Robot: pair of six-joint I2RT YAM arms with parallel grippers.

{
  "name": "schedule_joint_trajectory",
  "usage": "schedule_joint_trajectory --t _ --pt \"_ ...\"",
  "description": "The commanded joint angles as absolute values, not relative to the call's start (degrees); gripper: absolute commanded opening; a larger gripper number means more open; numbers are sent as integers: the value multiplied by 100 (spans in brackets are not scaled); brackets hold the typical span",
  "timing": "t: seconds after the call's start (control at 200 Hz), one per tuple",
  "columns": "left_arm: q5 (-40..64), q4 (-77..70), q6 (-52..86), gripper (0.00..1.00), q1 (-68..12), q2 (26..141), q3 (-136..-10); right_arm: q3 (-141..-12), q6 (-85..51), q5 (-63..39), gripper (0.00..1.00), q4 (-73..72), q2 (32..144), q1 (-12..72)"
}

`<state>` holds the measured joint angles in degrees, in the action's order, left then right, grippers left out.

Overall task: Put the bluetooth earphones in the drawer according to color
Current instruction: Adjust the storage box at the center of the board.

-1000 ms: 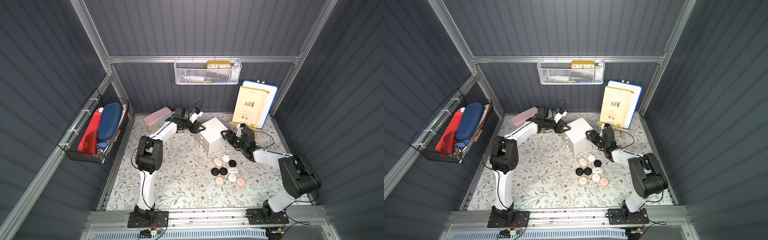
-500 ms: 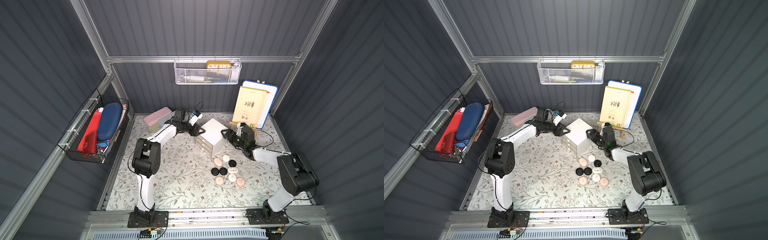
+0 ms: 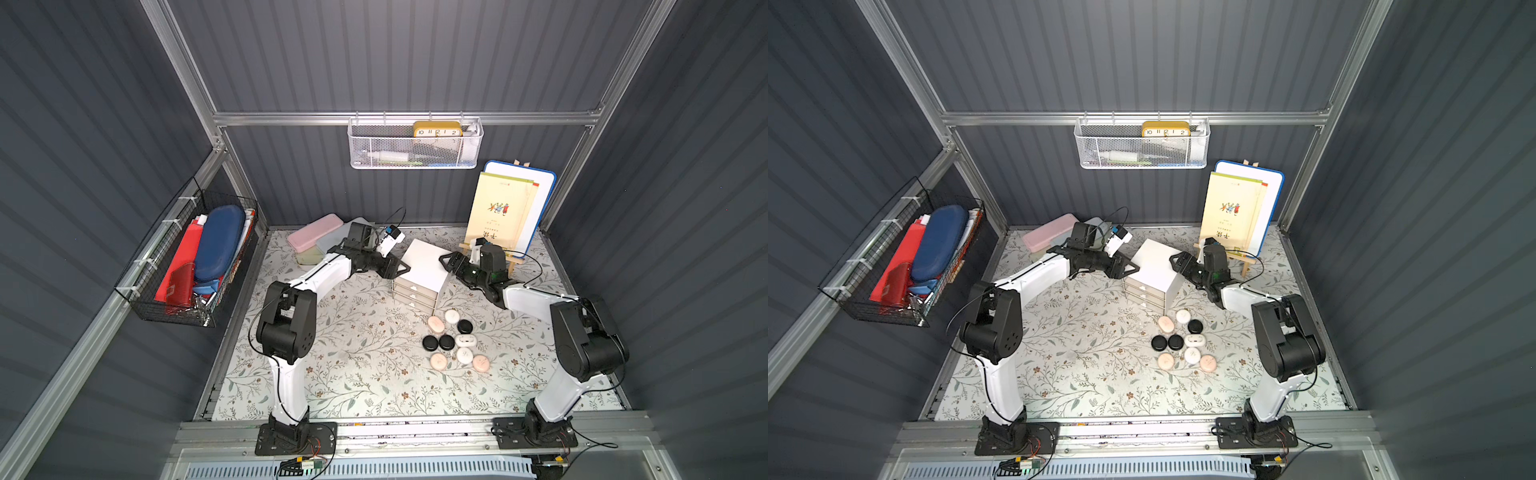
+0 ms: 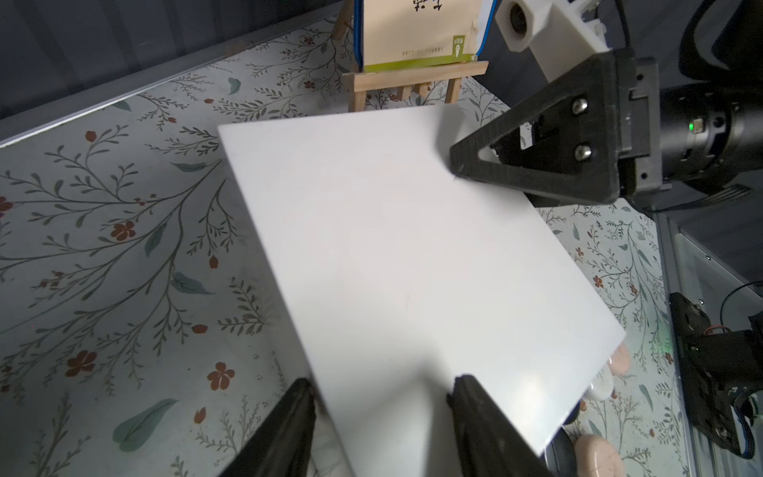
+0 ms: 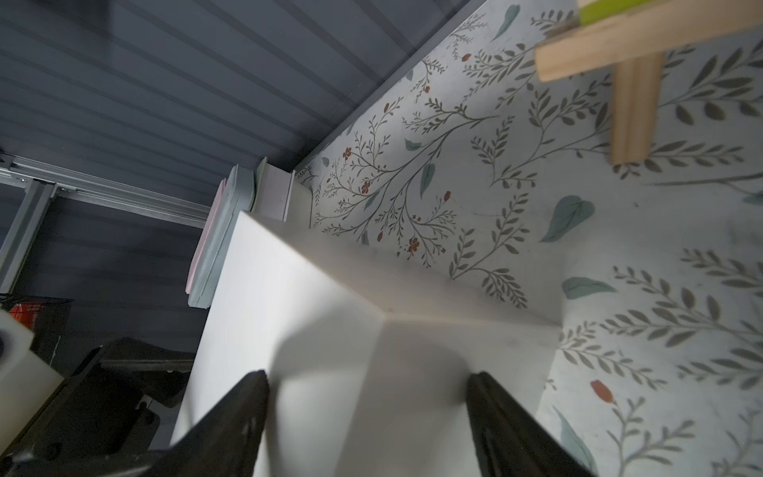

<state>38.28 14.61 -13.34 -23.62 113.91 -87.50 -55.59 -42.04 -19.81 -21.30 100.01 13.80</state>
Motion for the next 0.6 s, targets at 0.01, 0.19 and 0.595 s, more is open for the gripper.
schedule_joint_trajectory --t 0.01,0.19,0.595 --pt "4210 1784 -1241 57 -2777 11334 -8546 -5786 -3948 -2643 79 -1839 10157 1478" --pt "4223 1730 -1118 57 -2908 11299 -8421 -5994 -3819 -2985 80 -1731 10365 1424" --pt "4188 1538 -870 57 -3013 10977 -7912 -6560 -3357 -3549 79 -1201 10736 1415"
